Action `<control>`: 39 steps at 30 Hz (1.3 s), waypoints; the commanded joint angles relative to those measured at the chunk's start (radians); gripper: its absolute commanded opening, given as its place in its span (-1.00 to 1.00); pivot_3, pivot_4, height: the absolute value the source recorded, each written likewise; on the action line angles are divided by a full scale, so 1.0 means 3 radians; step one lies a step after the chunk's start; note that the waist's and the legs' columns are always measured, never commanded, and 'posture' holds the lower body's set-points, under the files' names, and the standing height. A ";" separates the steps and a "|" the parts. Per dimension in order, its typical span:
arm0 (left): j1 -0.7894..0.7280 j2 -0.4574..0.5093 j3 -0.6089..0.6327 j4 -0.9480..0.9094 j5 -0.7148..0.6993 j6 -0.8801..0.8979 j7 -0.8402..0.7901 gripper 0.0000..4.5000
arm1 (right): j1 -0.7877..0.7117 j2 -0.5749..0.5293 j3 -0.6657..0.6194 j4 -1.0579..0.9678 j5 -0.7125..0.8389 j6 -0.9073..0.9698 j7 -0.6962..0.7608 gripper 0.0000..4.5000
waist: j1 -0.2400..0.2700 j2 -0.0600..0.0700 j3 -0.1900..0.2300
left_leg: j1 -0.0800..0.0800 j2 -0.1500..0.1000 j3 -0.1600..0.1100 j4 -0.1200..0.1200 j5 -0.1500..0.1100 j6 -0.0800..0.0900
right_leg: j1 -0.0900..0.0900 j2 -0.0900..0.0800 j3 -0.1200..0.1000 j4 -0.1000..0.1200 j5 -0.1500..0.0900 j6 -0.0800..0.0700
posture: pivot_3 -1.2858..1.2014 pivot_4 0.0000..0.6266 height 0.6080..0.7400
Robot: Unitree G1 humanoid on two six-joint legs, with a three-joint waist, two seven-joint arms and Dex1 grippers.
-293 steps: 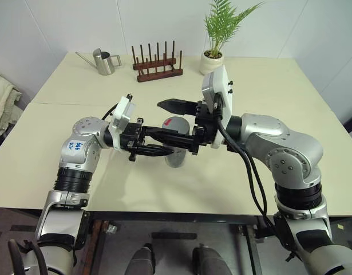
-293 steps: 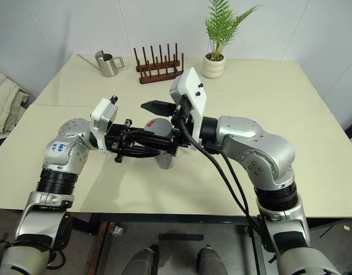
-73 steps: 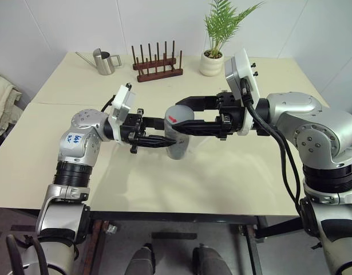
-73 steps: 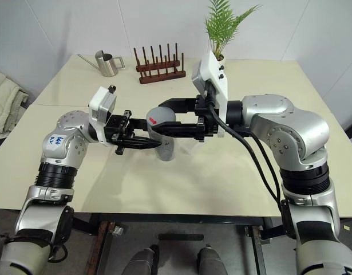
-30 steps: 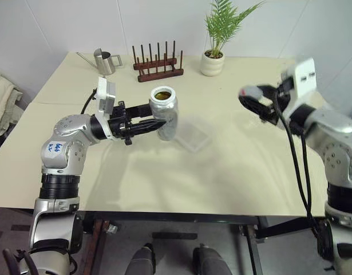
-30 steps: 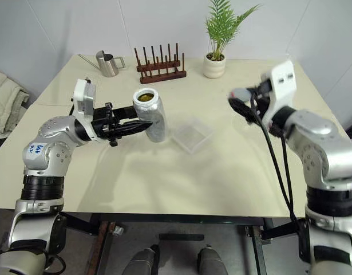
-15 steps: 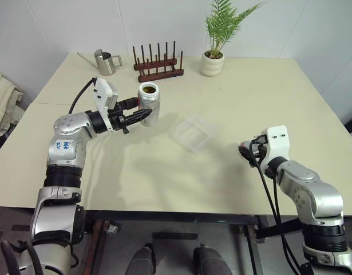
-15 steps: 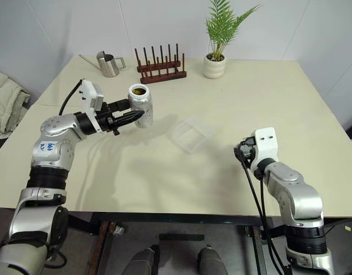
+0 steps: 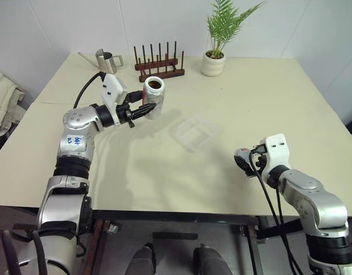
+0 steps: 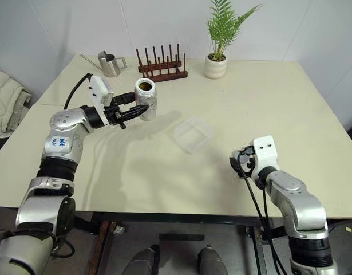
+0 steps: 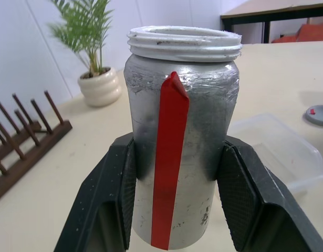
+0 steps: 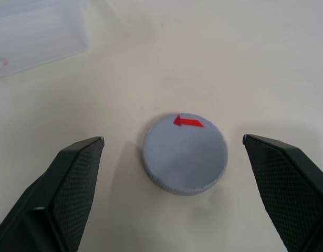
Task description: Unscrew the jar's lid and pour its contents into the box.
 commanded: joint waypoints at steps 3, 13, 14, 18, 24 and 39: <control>-0.0339 -0.0040 -0.0261 0.0511 0.0562 -0.0864 0.0391 -0.18 | 0.0102 -0.0199 -0.0377 -0.0572 0.0466 -0.0173 0.0544 0.98 | -0.0005 -0.0001 0.0000 | 0.0000 0.0000 0.0000 0.0001 0.0000 0.0000 | 0.0002 0.0000 0.0000 -0.0002 0.0001 0.0002 | 0.03 -0.52 1.00; -0.1190 -0.0300 -0.1480 0.1650 0.2378 -0.1773 0.2353 -0.18 | 0.0203 -0.0460 -0.0790 -0.0931 0.1176 -0.0189 0.0980 0.98 | 0.0023 -0.0004 0.0002 | -0.0003 -0.0006 0.0000 0.0005 -0.0001 0.0001 | 0.0010 0.0000 0.0003 -0.0019 0.0008 0.0016 | 0.03 -0.52 1.00; -0.1258 -0.0324 -0.1598 0.1705 0.2523 -0.1823 0.2520 -0.18 | 0.0219 -0.0456 -0.0822 -0.0968 0.1257 -0.0178 0.0971 0.98 | 0.0020 -0.0004 0.0002 | -0.0004 -0.0006 -0.0001 0.0005 -0.0001 0.0001 | 0.0009 0.0000 0.0003 -0.0020 0.0008 0.0016 | 0.03 -0.52 1.00; -0.1560 -0.0415 -0.2324 0.1838 0.3381 -0.1918 0.3337 -0.18 | 0.0459 -0.0455 -0.1044 -0.1113 0.1464 -0.0274 0.1002 0.98 | 0.0031 -0.0006 0.0003 | -0.0005 -0.0006 0.0000 0.0002 -0.0002 0.0000 | 0.0007 0.0000 0.0003 -0.0023 0.0008 0.0016 | 0.03 -0.52 1.00; -0.1835 -0.0532 -0.3013 0.2003 0.4105 -0.1845 0.4112 -0.18 | 0.0754 -0.0485 -0.1277 -0.1206 0.1484 -0.0448 0.0970 0.98 | 0.0077 -0.0007 0.0004 | -0.0008 -0.0007 0.0004 0.0003 -0.0006 0.0001 | 0.0008 0.0000 0.0008 -0.0033 0.0007 0.0020 | 0.03 -0.52 1.00; -0.2270 -0.0905 -0.4359 0.2201 0.5502 -0.0666 0.5599 -0.18 | 0.0794 -0.0431 -0.1036 -0.1262 0.1389 -0.0640 0.0599 0.98 | 0.0086 -0.0015 0.0008 | -0.0013 -0.0008 0.0005 0.0002 -0.0011 -0.0002 | 0.0006 -0.0001 0.0009 -0.0040 0.0005 0.0023 | 0.03 -0.52 1.00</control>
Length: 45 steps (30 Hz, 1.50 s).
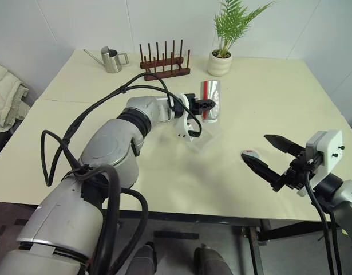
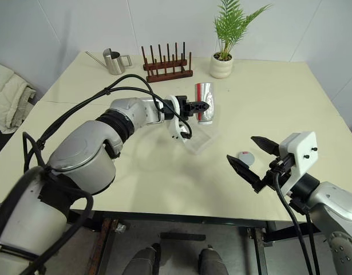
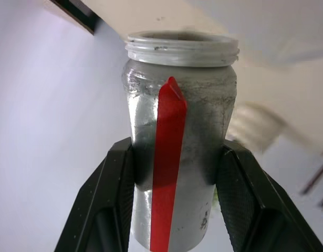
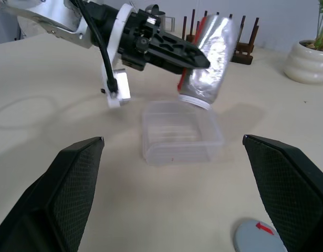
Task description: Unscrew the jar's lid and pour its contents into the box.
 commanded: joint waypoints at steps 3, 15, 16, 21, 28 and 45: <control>-0.0169 0.0003 -0.0091 0.0066 0.0107 0.0264 0.0136 -0.18 | -0.0027 -0.0029 -0.0001 -0.0074 0.0010 -0.0090 -0.0077 0.98 | -0.0001 0.0000 0.0000 | 0.0001 0.0000 0.0000 0.0000 0.0000 0.0000 | 0.0000 0.0000 0.0000 0.0001 0.0000 0.0000 | 0.03 -0.52 1.00; 0.0055 0.0173 0.1055 0.0086 -0.1131 -0.0547 -0.0627 -0.18 | -0.0218 -0.0194 0.0042 0.0077 0.0030 -0.0044 -0.0016 0.98 | 0.0001 0.0001 -0.0001 | 0.0001 0.0001 0.0003 0.0000 0.0000 -0.0001 | 0.0000 -0.0001 0.0000 0.0004 0.0000 -0.0001 | 0.03 -0.52 1.00; 0.0129 0.0193 0.1325 0.0077 -0.1418 -0.0687 -0.0869 -0.18 | -0.0222 -0.0221 0.0039 0.0089 0.0044 -0.0038 0.0002 0.98 | 0.0000 0.0001 -0.0001 | 0.0002 0.0001 0.0004 0.0000 0.0000 -0.0001 | 0.0000 -0.0002 0.0000 0.0004 0.0000 -0.0001 | 0.03 -0.52 1.00; 0.0515 0.0168 0.2712 0.0011 -0.2869 -0.0702 -0.2150 -0.18 | -0.0270 -0.0377 0.0031 0.0211 0.0091 -0.0045 0.0157 0.98 | 0.0000 0.0003 -0.0002 | 0.0005 0.0001 0.0006 0.0006 0.0002 0.0000 | 0.0001 -0.0002 0.0000 0.0014 0.0000 -0.0001 | 0.03 -0.52 1.00; 0.0991 0.0127 0.4106 -0.0189 -0.4315 -0.0091 -0.3269 -0.18 | -0.0432 -0.0482 0.0085 0.0467 0.0168 -0.0147 0.0504 0.98 | -0.0010 0.0004 -0.0002 | 0.0012 0.0000 0.0005 0.0022 0.0007 0.0004 | 0.0002 -0.0002 0.0001 0.0043 0.0001 -0.0002 | 0.03 -0.52 1.00; 0.2014 0.0250 0.4747 -0.1220 -0.5305 0.0967 -0.4412 -0.18 | -0.0928 -0.0586 0.0501 0.0975 0.0008 -0.0137 0.0949 0.98 | -0.0010 0.0004 -0.0002 | 0.0014 0.0003 0.0002 0.0059 0.0012 0.0006 | 0.0010 0.0000 0.0003 0.0060 0.0016 -0.0003 | 0.03 -0.52 1.00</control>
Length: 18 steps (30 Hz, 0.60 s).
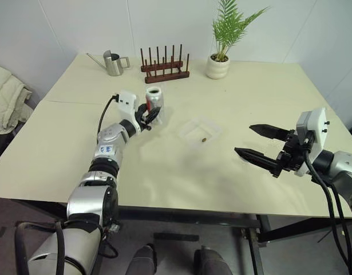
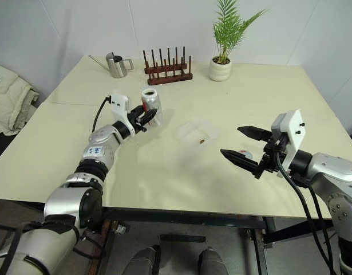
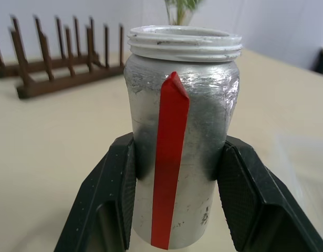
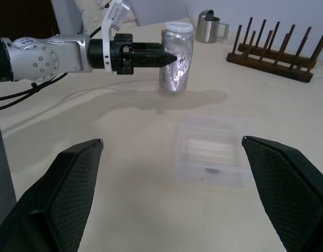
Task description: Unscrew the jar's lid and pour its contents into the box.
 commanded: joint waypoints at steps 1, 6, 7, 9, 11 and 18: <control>0.0076 0.0055 -0.0088 -0.0302 0.0024 0.0054 -0.0046 -0.18 | -0.0066 -0.0064 -0.0018 0.0010 -0.0006 -0.0042 0.0073 0.98 | 0.0000 0.0000 0.0000 | 0.0000 0.0000 0.0000 0.0000 0.0000 0.0000 | 0.0000 0.0000 0.0000 0.0000 0.0000 0.0000 | 0.03 -0.52 1.00; 0.0194 0.0098 -0.0203 -0.0476 0.0114 0.0036 -0.0001 -0.18 | -0.0094 -0.0039 0.0023 0.0017 -0.0035 -0.0032 0.0081 0.98 | 0.0001 0.0000 0.0000 | 0.0000 0.0001 0.0000 0.0000 0.0000 0.0000 | -0.0001 0.0000 0.0001 0.0000 0.0001 -0.0001 | 0.03 -0.52 1.00; 0.0229 0.0109 -0.0244 -0.0524 0.0150 0.0014 -0.0015 -0.18 | -0.0092 -0.0034 0.0028 0.0011 -0.0037 -0.0036 0.0083 0.98 | 0.0001 0.0000 0.0000 | 0.0000 0.0000 0.0000 0.0000 0.0000 0.0000 | -0.0001 0.0000 0.0001 0.0000 0.0001 -0.0001 | 0.03 -0.52 1.00; 0.0296 0.0127 -0.0304 -0.0620 0.0199 0.0017 -0.0012 -0.03 | -0.0093 -0.0023 0.0039 -0.0005 -0.0038 -0.0041 0.0076 0.99 | -0.0002 0.0001 -0.0001 | 0.0000 0.0000 0.0000 0.0000 0.0000 0.0000 | 0.0000 0.0000 0.0002 -0.0001 0.0001 -0.0001 | 0.03 -0.52 1.00; 0.0366 0.0130 -0.0326 -0.0732 0.0207 0.0059 0.0015 0.24 | -0.0087 -0.0021 0.0045 -0.0014 -0.0039 -0.0048 0.0068 1.00 | -0.0002 0.0001 -0.0001 | 0.0000 0.0001 0.0000 -0.0001 0.0000 0.0000 | -0.0001 0.0000 0.0002 -0.0002 0.0001 -0.0001 | 0.03 -0.52 1.00; 0.0632 0.0137 -0.0385 -0.1300 0.0159 0.0348 0.0015 0.99 | -0.0095 -0.0043 0.0029 -0.0008 -0.0036 -0.0054 0.0083 1.00 | 0.0000 0.0001 -0.0001 | 0.0000 0.0001 0.0000 -0.0001 0.0000 0.0000 | -0.0001 0.0000 0.0003 -0.0003 0.0001 -0.0001 | 0.03 -0.52 1.00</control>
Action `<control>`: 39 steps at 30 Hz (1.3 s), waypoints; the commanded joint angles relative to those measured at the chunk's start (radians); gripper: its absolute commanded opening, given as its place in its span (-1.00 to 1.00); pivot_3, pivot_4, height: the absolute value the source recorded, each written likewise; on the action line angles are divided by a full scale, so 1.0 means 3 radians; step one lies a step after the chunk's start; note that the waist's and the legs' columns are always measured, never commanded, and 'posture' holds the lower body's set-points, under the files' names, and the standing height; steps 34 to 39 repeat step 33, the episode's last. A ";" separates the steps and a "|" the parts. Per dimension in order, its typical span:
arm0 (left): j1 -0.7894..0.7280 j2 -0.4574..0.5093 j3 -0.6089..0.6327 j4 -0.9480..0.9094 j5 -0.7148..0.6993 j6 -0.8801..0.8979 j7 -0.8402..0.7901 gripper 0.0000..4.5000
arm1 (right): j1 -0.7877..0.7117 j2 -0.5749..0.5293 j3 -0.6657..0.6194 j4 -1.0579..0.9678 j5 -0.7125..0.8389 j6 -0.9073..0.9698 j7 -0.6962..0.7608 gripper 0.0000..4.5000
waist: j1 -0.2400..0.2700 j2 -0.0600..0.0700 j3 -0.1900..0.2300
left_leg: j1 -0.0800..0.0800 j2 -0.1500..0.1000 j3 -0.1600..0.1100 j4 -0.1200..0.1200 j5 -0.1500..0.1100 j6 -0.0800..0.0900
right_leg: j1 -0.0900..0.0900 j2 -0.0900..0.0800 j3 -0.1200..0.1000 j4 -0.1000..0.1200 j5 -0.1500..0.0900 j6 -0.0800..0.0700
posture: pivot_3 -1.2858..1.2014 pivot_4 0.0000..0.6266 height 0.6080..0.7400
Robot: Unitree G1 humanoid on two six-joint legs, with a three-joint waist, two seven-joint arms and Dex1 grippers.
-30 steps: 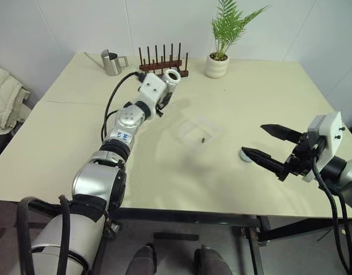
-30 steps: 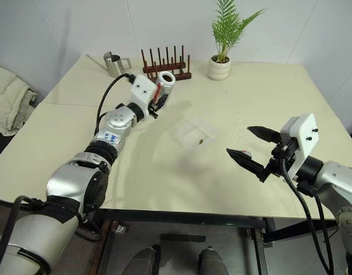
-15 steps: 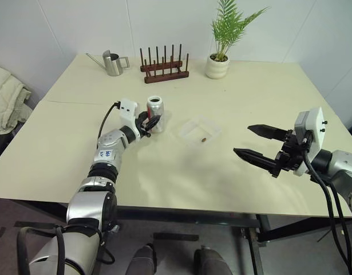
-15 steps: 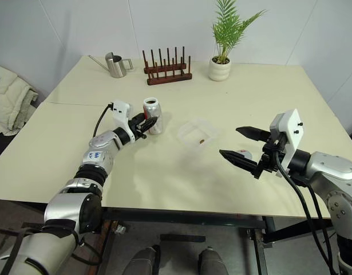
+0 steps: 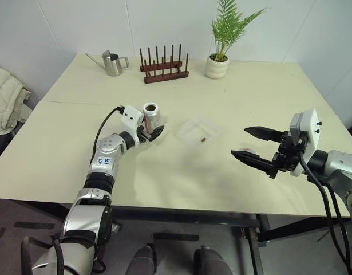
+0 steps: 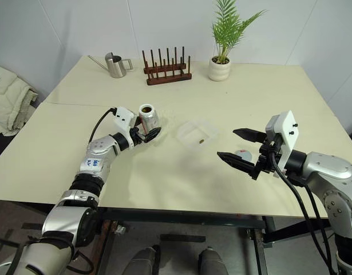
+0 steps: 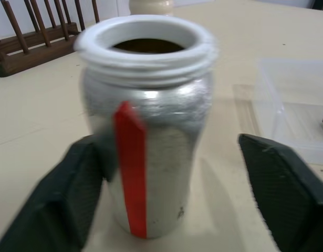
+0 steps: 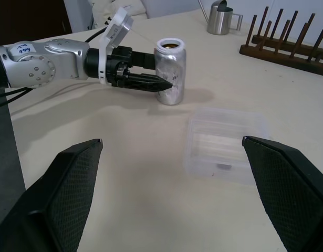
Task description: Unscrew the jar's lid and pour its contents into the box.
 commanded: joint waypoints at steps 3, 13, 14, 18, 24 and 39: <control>0.0154 0.0084 -0.0018 -0.0583 -0.0042 0.0254 0.0018 0.99 | -0.0060 -0.0053 -0.0076 -0.0058 0.0006 -0.0053 0.0033 1.00 | -0.0002 0.0000 0.0000 | 0.0000 0.0000 0.0000 0.0000 0.0000 0.0000 | 0.0000 0.0000 0.0000 0.0000 0.0000 -0.0001 | 0.03 -0.52 1.00; 0.0684 0.0435 0.0048 -0.1627 -0.0184 0.1028 -0.0119 0.99 | -0.0159 -0.0060 -0.0030 0.0042 -0.0067 -0.0070 0.0123 1.00 | -0.0009 0.0001 0.0000 | 0.0001 0.0002 0.0001 -0.0003 0.0000 0.0000 | -0.0001 0.0000 0.0001 -0.0001 0.0000 -0.0003 | 0.03 -0.52 1.00; 0.0738 0.0494 0.0063 -0.1729 -0.0221 0.1111 -0.0156 0.99 | -0.0167 -0.0063 -0.0028 0.0047 -0.0070 -0.0067 0.0131 1.00 | -0.0008 0.0001 -0.0001 | 0.0001 0.0003 0.0001 -0.0003 0.0000 0.0000 | -0.0001 0.0000 0.0000 -0.0002 0.0000 -0.0004 | 0.03 -0.52 1.00; 0.0990 0.0949 0.0243 -0.2109 -0.0495 0.1318 -0.0597 0.99 | -0.0162 -0.0121 -0.0065 0.0106 -0.0089 -0.0071 0.0214 1.00 | -0.0016 0.0002 -0.0001 | 0.0002 0.0005 0.0003 -0.0008 0.0000 0.0000 | -0.0001 -0.0001 0.0000 -0.0006 0.0000 -0.0007 | 0.03 -0.52 1.00; 0.1050 0.1773 0.0578 -0.1623 -0.0970 0.0736 -0.1993 0.99 | -0.0126 -0.0457 -0.0214 0.0529 -0.0152 -0.0231 0.0774 1.00 | -0.0011 0.0004 -0.0002 | 0.0007 0.0011 0.0009 -0.0033 0.0000 0.0001 | -0.0003 -0.0003 -0.0004 -0.0029 -0.0021 -0.0059 | 0.03 -0.52 1.00; 0.0167 0.2271 0.0463 0.0139 -0.0800 -0.0129 -0.3057 0.99 | -0.0515 -0.1051 0.0074 0.2044 -0.0738 -0.1187 0.2144 1.00 | -0.0017 0.0004 -0.0002 | 0.0004 0.0007 0.0032 -0.0047 0.0000 0.0011 | -0.0003 -0.0008 0.0005 -0.0061 -0.0007 -0.0039 | 0.03 -0.52 1.00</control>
